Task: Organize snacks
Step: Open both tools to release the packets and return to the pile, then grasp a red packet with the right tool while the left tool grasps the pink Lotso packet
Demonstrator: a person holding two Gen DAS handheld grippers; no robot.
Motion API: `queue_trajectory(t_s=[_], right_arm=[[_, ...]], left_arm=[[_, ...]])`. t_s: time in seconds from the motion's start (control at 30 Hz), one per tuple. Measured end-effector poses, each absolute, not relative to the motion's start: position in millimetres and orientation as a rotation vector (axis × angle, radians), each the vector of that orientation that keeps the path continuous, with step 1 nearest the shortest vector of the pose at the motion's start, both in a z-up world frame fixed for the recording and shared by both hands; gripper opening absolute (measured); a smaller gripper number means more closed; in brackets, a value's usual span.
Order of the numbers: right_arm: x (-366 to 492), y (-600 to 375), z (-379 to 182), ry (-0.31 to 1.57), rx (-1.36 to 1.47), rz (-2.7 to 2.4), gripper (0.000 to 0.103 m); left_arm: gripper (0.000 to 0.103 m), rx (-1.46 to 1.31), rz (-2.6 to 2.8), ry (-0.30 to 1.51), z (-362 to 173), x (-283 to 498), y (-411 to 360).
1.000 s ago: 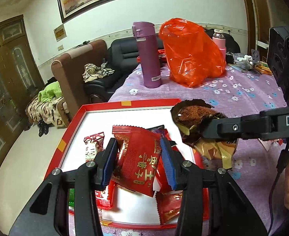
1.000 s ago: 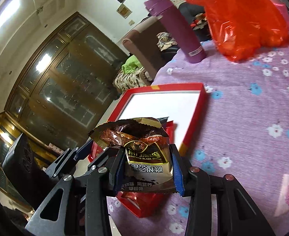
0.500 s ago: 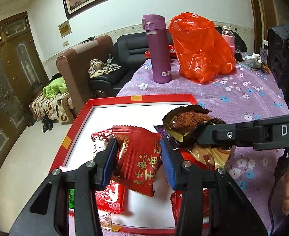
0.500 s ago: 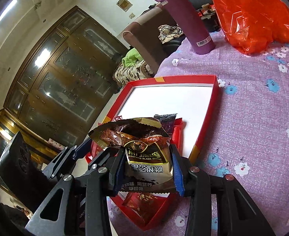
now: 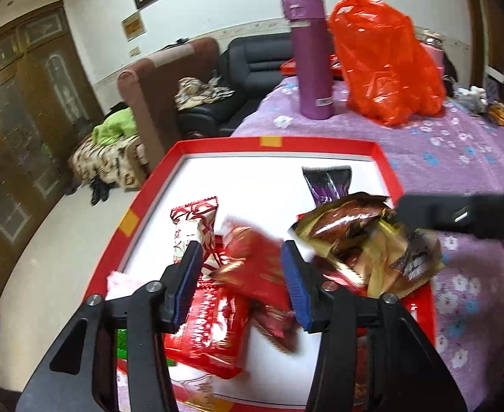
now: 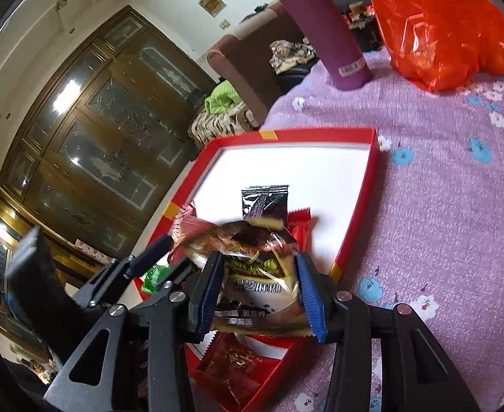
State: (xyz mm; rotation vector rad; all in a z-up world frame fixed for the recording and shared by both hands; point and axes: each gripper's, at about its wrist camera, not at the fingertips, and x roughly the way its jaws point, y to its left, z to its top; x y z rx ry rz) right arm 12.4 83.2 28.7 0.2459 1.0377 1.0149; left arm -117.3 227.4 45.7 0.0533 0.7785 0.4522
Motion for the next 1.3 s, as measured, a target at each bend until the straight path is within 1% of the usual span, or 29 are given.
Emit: queue_trajectory(t_s=[0.03,0.07,0.13,0.23,0.47,0.57,0.6,0.7,0.83,0.9,1.1,1.17,1.2,1.23,1.3], right_arm=[[13,79,32,1.021,0.257,1.014,0.05],[13,74,34,1.01,0.265,1.013,0.051],[14,63,39,0.985,0.269,0.994,0.051],[16,43,43,0.955,0.268,0.955,0.052],[24,-40,52,0.888,0.293,0.796,0.058],[24,-90,54,0.86,0.298,0.703,0.063],[23,-107,54,0.852,0.299,0.67,0.063],[21,-153,52,0.831,0.28,0.565,0.064],[22,-191,40,0.851,0.244,0.458,0.064],[26,-195,30,0.896,0.216,0.454,0.064],[33,-163,8,0.974,0.026,0.436,0.059],[33,-150,3,0.985,-0.043,0.432,0.054],[33,-144,-1,0.989,-0.078,0.42,0.05],[33,-140,-4,0.98,-0.11,0.402,0.045],[30,-134,-5,0.943,-0.181,0.373,0.04]], left_arm=[[0.056,0.05,0.461,0.775,46,-118,229],[0.057,0.048,0.471,0.767,48,-120,229],[0.062,0.05,0.489,0.752,52,-123,228],[0.066,0.053,0.472,0.735,57,-126,220],[0.068,0.122,0.396,0.711,63,-127,178],[0.068,0.155,0.323,0.698,68,-129,152],[0.068,0.16,0.301,0.692,70,-129,145],[0.078,0.175,0.206,0.682,77,-126,116],[0.078,0.252,0.099,0.685,78,-118,69],[0.078,0.294,0.036,0.689,77,-114,46],[0.078,0.417,-0.153,0.712,68,-95,7],[0.078,0.425,-0.207,0.745,64,-83,4],[0.078,0.429,-0.228,0.754,63,-79,3],[0.078,0.439,-0.25,0.763,61,-73,1],[0.078,0.463,-0.281,0.786,58,-64,-2]])
